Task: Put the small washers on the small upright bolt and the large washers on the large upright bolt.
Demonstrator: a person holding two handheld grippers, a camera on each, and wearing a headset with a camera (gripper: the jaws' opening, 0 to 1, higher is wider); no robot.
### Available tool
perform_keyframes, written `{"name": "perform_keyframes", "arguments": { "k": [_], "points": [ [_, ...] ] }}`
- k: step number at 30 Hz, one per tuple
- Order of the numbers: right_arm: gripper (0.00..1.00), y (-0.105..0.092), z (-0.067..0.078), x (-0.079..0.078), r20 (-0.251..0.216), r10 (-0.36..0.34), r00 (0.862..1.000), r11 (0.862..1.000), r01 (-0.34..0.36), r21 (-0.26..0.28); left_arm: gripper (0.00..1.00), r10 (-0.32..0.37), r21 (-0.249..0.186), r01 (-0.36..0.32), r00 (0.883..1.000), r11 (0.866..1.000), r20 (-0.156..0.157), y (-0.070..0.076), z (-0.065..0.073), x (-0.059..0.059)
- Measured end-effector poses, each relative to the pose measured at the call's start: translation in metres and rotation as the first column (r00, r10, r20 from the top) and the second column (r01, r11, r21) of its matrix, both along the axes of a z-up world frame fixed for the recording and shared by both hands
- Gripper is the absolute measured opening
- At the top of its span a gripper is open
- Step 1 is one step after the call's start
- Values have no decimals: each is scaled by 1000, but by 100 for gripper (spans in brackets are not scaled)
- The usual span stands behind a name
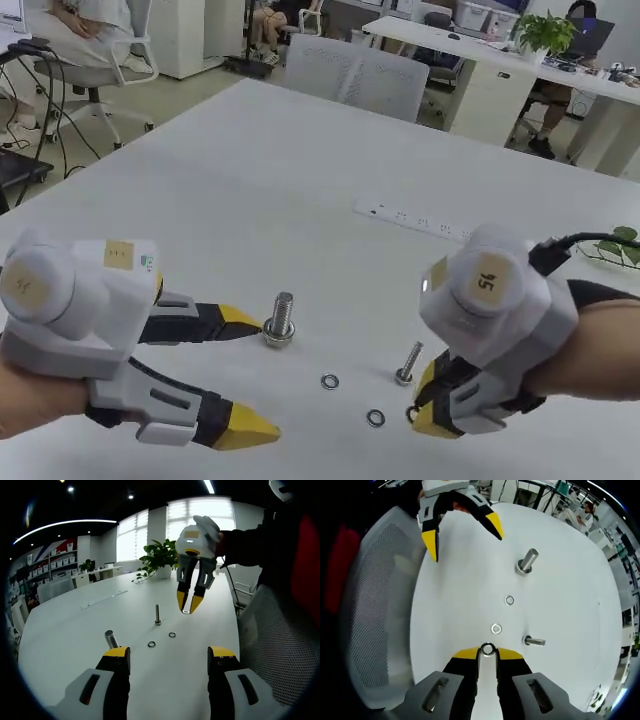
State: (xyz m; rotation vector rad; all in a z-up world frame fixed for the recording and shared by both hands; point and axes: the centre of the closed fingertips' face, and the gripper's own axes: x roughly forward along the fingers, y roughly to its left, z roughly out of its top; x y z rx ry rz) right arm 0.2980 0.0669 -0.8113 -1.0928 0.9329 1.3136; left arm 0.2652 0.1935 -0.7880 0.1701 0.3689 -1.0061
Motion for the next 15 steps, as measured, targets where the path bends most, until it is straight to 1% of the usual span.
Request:
{"name": "perform_keyframes", "arguments": {
  "k": [6,15],
  "points": [
    [13,-6,13,18,31,-27,999,1000,26,9,62,1,4,-1,1000,1000,-1,0,-1,1],
    [13,-7,19,39,62,-43,997,999,43,10,62,4,7,-4,1000,1000,-5,1,-3,2]
  ]
}}
